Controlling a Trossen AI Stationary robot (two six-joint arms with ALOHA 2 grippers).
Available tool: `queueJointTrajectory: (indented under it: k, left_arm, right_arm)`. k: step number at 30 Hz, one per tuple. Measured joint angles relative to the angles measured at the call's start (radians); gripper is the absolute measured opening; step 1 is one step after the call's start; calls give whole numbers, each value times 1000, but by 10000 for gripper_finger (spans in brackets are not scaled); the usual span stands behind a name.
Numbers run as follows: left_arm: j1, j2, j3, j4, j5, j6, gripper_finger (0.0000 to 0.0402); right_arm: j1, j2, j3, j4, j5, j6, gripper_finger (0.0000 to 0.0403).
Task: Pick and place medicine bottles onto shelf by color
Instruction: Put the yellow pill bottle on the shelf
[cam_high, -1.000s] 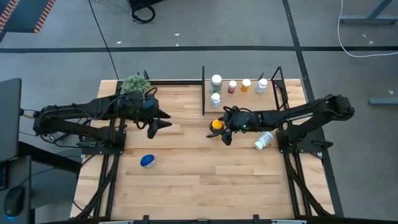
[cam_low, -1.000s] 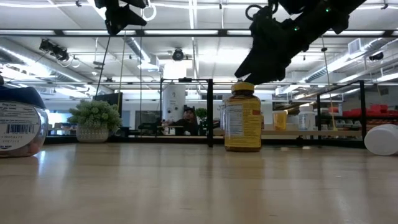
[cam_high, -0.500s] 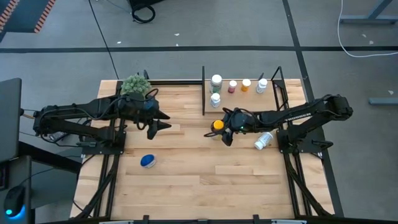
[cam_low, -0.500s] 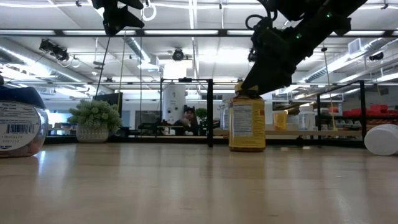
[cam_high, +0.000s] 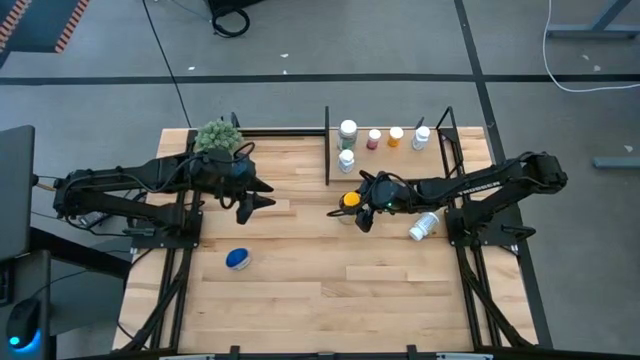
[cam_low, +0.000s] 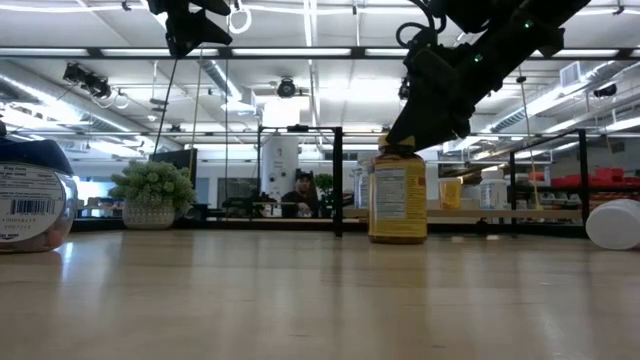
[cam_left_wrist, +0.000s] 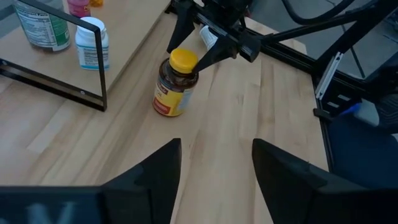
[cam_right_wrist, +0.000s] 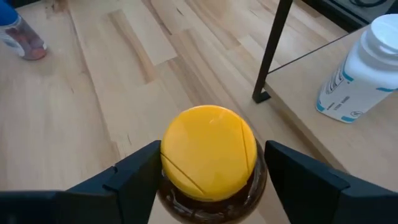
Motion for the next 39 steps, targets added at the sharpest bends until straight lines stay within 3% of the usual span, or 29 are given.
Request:
queueJointTrajectory:
  k: [8,21,24,31,39]
  left_arm:
    - [0,1,0,0,0,0,201]
    - [0,1,0,-2,0,0,193]
    - [0,1,1,-19,0,4,194]
    - [0,1,1,-55,0,6,191]
    - [0,2,1,-52,-1,28,190]
  right_arm:
    - [0,0,0,2,7,7,221]
    - [0,-33,0,-15,71,80,225]
    - [0,-71,0,-65,92,94,226]
    - [-3,-251,0,-288,260,164,226]
    - [-96,-300,0,-346,280,144,227]
